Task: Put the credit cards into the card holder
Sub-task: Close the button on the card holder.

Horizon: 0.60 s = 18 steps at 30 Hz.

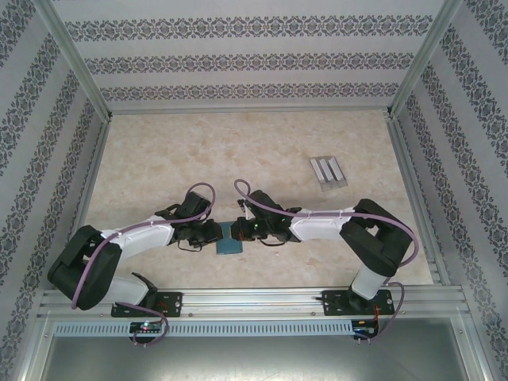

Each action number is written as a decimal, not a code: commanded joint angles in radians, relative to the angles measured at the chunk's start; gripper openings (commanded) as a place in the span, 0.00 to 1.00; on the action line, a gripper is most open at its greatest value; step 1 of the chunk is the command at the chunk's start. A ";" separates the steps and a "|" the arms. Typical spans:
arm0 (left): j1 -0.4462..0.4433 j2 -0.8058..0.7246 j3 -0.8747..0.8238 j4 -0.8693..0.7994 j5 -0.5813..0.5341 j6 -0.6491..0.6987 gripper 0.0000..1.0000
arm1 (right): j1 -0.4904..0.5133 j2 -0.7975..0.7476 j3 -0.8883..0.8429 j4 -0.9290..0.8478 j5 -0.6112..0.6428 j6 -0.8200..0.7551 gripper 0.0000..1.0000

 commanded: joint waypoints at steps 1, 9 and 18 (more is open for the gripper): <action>0.007 0.029 -0.011 0.007 -0.013 -0.008 0.23 | 0.014 0.030 0.026 -0.011 0.010 -0.021 0.00; 0.007 0.027 -0.009 0.006 -0.011 -0.006 0.20 | 0.019 0.051 0.039 -0.024 0.027 -0.029 0.00; 0.008 0.026 -0.012 0.005 -0.010 -0.008 0.15 | 0.019 0.015 0.035 -0.013 0.032 -0.023 0.00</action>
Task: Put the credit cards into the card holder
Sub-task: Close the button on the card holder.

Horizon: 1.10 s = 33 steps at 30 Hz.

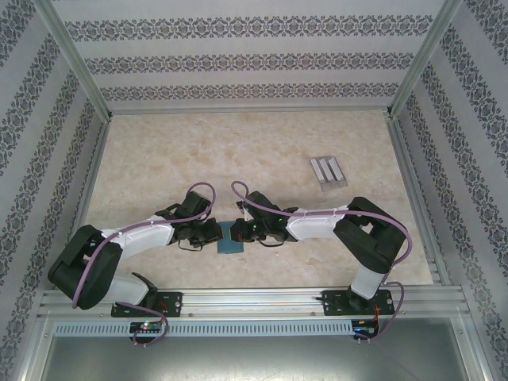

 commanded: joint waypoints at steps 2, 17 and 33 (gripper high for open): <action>0.008 0.022 -0.012 -0.008 -0.018 -0.004 0.15 | 0.012 -0.034 0.019 -0.004 0.029 -0.023 0.00; 0.007 0.026 -0.007 0.001 -0.017 -0.008 0.14 | 0.005 0.008 0.033 0.006 0.012 -0.024 0.00; 0.008 0.029 0.010 -0.023 -0.033 0.003 0.13 | 0.003 0.063 0.014 -0.027 0.026 -0.047 0.00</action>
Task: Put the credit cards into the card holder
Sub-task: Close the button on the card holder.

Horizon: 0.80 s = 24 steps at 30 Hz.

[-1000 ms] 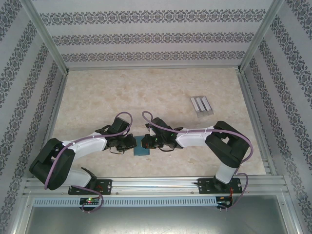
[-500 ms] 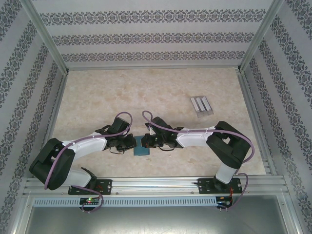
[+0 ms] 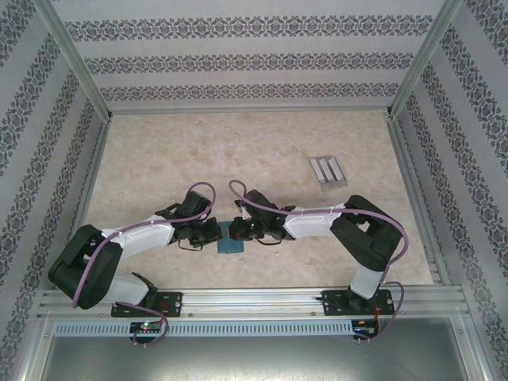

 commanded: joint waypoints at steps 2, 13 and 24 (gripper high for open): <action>0.007 0.030 0.007 -0.017 -0.033 0.000 0.13 | 0.004 0.043 -0.032 -0.033 0.032 -0.038 0.00; 0.008 0.027 0.002 -0.015 -0.037 -0.012 0.13 | 0.001 0.150 -0.140 -0.012 0.096 -0.025 0.00; 0.008 -0.137 0.119 -0.200 -0.154 0.012 0.17 | -0.005 -0.175 -0.095 -0.009 0.217 -0.099 0.18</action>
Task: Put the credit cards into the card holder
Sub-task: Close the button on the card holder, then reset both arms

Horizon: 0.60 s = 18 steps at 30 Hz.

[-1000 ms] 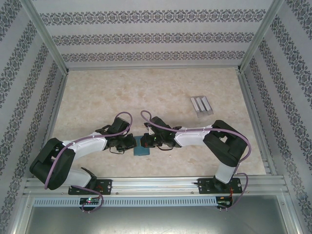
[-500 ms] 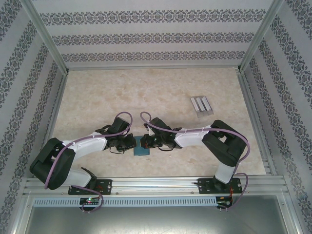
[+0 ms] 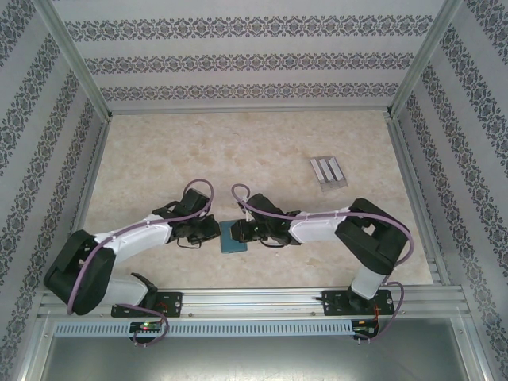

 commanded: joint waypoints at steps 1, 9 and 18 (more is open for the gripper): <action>0.008 -0.096 0.092 -0.131 -0.098 0.020 0.18 | -0.007 -0.144 -0.011 -0.080 0.163 -0.061 0.25; 0.009 -0.303 0.220 -0.248 -0.265 0.191 0.53 | -0.023 -0.542 -0.096 -0.175 0.433 -0.296 0.98; 0.007 -0.422 0.242 -0.179 -0.254 0.462 1.00 | -0.114 -1.086 -0.349 -0.163 0.604 -0.735 0.98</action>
